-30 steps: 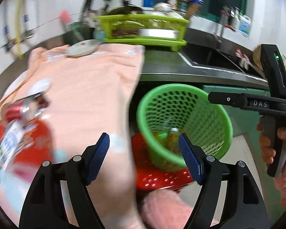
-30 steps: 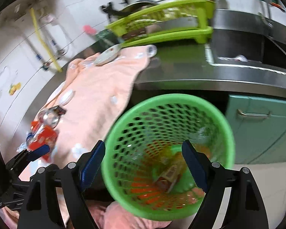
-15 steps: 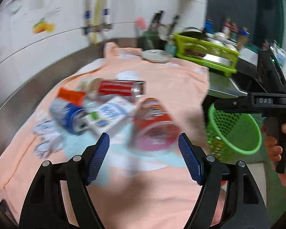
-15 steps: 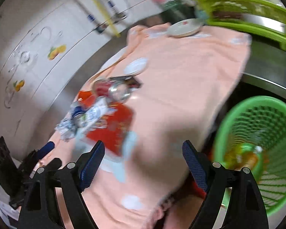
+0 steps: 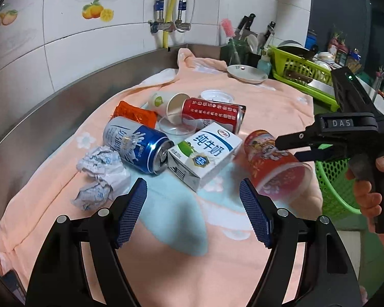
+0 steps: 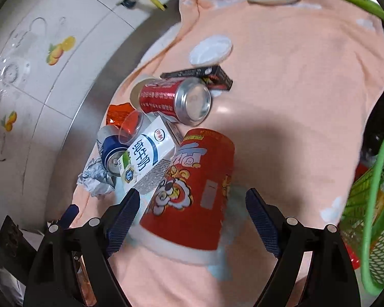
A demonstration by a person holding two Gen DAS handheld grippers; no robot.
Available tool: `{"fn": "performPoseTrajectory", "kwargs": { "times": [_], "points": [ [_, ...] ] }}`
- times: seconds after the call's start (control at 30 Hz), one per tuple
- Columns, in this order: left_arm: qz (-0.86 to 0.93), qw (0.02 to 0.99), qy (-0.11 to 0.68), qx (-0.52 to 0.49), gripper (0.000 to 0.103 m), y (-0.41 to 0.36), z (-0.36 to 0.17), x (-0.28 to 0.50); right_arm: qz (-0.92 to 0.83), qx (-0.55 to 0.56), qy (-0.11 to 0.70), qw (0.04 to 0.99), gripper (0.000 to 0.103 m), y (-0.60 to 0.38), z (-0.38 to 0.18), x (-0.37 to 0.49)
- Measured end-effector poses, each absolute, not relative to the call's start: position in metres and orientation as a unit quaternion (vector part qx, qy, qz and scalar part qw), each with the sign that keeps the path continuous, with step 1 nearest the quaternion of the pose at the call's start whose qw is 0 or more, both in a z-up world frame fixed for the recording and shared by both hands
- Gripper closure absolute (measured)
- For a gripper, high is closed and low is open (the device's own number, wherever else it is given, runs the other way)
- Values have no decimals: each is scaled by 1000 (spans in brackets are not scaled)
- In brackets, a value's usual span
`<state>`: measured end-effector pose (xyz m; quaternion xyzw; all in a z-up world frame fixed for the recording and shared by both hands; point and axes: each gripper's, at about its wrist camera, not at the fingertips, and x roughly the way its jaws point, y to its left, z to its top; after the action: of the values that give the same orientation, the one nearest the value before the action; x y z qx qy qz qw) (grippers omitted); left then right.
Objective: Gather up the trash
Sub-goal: 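Grasp the red paper cup with the right tool while the left tool grasps the milk carton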
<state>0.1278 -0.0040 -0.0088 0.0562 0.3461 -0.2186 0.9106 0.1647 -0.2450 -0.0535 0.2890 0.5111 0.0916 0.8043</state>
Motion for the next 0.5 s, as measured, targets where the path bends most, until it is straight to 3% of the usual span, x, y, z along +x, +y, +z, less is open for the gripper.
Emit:
{"fn": "performPoseTrajectory", "kwargs": {
  "times": [0.3, 0.4, 0.5],
  "points": [
    [-239, 902, 349, 85, 29, -21, -14, 157, 117, 348, 549, 751, 22, -239, -90, 181],
    [-249, 896, 353, 99, 30, -30, -16, 165, 137, 359, 547, 744, 29, -241, -91, 181],
    [-272, 885, 357, 122, 30, -43, -20, 172, 137, 337, 547, 754, 30, -243, -85, 176]
  ]
}}
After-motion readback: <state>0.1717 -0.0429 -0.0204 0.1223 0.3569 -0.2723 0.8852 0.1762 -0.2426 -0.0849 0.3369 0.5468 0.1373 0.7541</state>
